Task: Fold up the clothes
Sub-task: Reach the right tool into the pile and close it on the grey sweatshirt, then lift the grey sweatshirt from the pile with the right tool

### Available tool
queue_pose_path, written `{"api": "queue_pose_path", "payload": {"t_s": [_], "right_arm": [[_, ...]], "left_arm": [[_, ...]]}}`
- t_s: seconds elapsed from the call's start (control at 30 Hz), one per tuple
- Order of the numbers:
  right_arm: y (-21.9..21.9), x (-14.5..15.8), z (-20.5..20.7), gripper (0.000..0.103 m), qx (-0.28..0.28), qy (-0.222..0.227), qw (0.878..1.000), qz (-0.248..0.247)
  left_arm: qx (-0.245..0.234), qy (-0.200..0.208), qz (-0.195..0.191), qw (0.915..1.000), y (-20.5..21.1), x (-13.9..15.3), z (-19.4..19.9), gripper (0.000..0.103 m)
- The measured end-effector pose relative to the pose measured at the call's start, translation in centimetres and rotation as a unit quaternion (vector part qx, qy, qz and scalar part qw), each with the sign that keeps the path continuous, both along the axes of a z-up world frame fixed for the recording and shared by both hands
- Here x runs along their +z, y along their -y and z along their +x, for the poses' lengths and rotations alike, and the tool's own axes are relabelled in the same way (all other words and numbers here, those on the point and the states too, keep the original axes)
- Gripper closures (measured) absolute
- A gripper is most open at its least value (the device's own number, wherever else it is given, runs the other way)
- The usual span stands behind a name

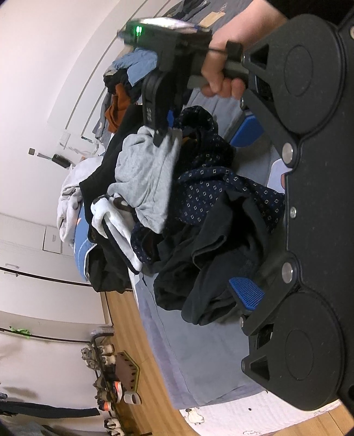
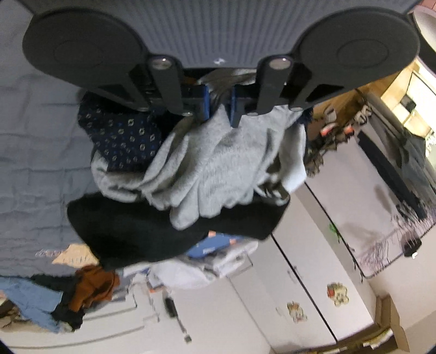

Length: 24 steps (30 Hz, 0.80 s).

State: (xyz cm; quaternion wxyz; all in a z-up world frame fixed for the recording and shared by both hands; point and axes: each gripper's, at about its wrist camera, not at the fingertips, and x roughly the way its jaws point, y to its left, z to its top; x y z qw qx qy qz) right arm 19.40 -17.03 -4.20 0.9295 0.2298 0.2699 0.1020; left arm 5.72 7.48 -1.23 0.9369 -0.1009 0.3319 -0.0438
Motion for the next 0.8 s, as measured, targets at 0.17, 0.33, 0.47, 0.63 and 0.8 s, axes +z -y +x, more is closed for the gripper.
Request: {"api": "queue_pose_path", "payload": {"t_s": [0.17,0.33,0.47,0.63,0.8], "right_arm": [[1.6,1.6,-2.3,0.090,-0.017,0.017,0.999,0.021],[3.8,3.0,-5.4,0.098,-0.032,0.031,0.998,0.040],[5.0,3.6,-7.4,0.103,-0.033,0.029,0.998,0.051],[5.7,3.7,-8.9,0.101,-0.025,0.004,0.998,0.055],[5.0,2.9,-8.8,0.094,-0.029,-0.005,0.998,0.049]], "left_arm": [[0.003,0.003,-0.006,1.0000,-0.1,0.0,0.0,0.000],[0.003,0.000,-0.009,1.0000,0.0,0.0,0.1,0.000],[-0.001,0.002,-0.012,0.9999,0.4,0.1,-0.1,0.000],[-0.009,0.007,-0.015,0.9998,0.9,0.4,-0.8,0.000],[-0.013,0.008,-0.020,0.9997,1.1,0.6,-0.9,0.000]]}}
